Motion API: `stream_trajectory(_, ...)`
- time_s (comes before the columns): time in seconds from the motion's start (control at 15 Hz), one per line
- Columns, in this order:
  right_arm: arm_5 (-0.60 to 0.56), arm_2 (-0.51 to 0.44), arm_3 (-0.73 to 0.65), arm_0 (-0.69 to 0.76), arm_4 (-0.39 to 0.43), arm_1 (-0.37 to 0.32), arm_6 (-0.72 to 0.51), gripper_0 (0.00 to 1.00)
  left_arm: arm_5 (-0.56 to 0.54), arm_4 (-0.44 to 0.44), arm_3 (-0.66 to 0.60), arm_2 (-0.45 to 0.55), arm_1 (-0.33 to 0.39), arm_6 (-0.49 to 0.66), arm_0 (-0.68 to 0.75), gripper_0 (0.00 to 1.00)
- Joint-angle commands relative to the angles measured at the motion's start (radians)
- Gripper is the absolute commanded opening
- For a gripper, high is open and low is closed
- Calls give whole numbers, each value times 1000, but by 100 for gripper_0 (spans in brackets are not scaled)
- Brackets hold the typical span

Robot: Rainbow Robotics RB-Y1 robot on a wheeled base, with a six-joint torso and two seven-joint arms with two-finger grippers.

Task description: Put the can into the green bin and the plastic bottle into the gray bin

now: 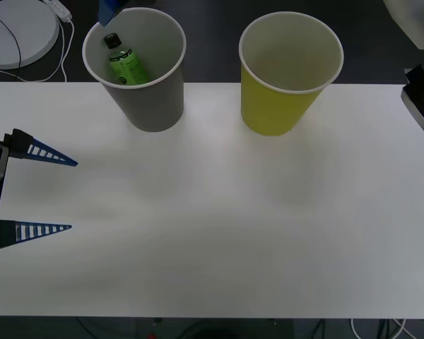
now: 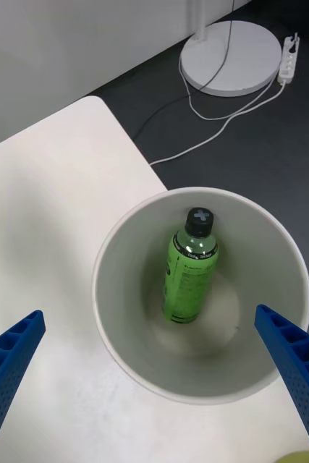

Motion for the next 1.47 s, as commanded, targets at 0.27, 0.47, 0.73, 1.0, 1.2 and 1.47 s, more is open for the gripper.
stream_trajectory(0.27,-5,-2,-245,117,-92,-151,12,100,0,0,0,0,0,0,0,100)
stream_trajectory(0.47,-5,-28,-388,200,-109,-214,12,100,0,0,0,0,0,0,0,100)
stream_trajectory(0.73,6,-70,-564,330,-118,-289,26,100,0,0,0,0,0,0,0,100)
stream_trajectory(1.0,69,-114,-704,489,-140,-364,108,100,0,0,0,0,0,0,0,100)
stream_trajectory(1.2,125,-126,-790,595,-151,-430,176,100,0,0,0,0,0,0,0,100)
stream_trajectory(1.47,139,-177,-880,735,-160,-489,265,100,0,0,0,0,0,0,0,100)
